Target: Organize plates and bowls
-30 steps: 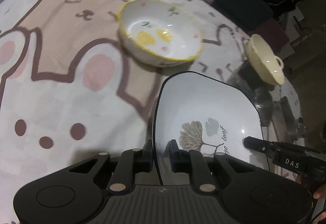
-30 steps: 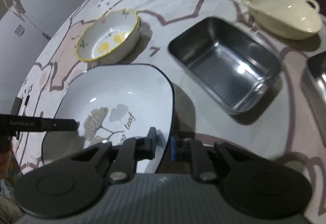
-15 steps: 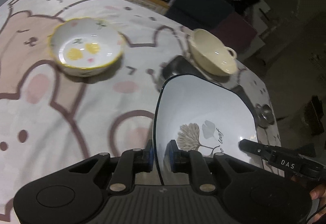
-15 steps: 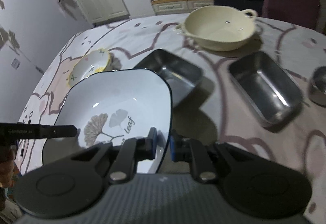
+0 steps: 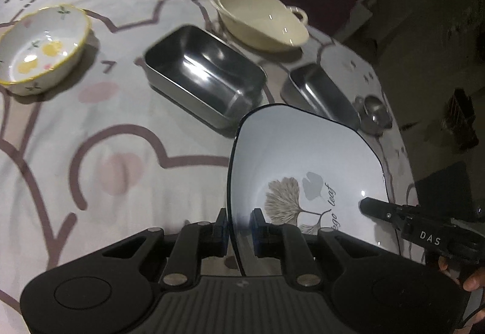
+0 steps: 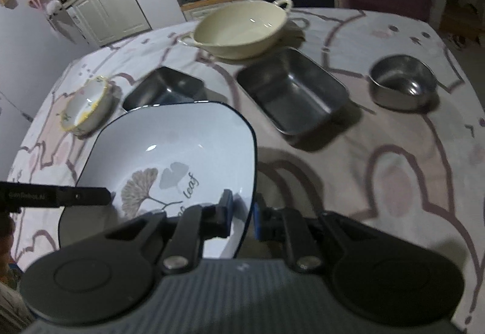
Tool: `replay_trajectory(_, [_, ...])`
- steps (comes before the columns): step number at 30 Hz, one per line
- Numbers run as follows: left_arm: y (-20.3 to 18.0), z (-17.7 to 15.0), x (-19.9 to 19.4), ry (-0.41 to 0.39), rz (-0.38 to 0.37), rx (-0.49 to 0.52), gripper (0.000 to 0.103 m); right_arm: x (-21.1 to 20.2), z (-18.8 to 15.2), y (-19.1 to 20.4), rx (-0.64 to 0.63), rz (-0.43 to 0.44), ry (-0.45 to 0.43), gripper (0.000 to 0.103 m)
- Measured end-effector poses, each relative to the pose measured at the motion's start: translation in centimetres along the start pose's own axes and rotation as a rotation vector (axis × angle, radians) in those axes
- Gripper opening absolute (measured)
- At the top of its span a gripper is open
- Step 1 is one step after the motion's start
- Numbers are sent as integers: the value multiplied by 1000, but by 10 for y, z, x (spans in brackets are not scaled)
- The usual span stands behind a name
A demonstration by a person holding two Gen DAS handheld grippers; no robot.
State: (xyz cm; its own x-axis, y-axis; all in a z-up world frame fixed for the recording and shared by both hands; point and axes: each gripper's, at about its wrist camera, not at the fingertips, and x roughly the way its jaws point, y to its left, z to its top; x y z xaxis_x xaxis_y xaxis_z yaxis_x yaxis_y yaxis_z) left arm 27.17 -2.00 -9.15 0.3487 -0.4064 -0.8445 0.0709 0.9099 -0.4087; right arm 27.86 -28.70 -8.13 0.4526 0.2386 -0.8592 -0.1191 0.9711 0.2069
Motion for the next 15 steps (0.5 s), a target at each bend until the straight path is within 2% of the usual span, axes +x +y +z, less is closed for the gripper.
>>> replay_trajectory(6, [-11, 0, 20, 51, 10, 23, 16, 2, -14, -19, 22, -20, 52, 18])
replay_trajectory(15, [-15, 2, 38, 98, 33, 14, 18, 16, -13, -33, 53, -50, 93, 19])
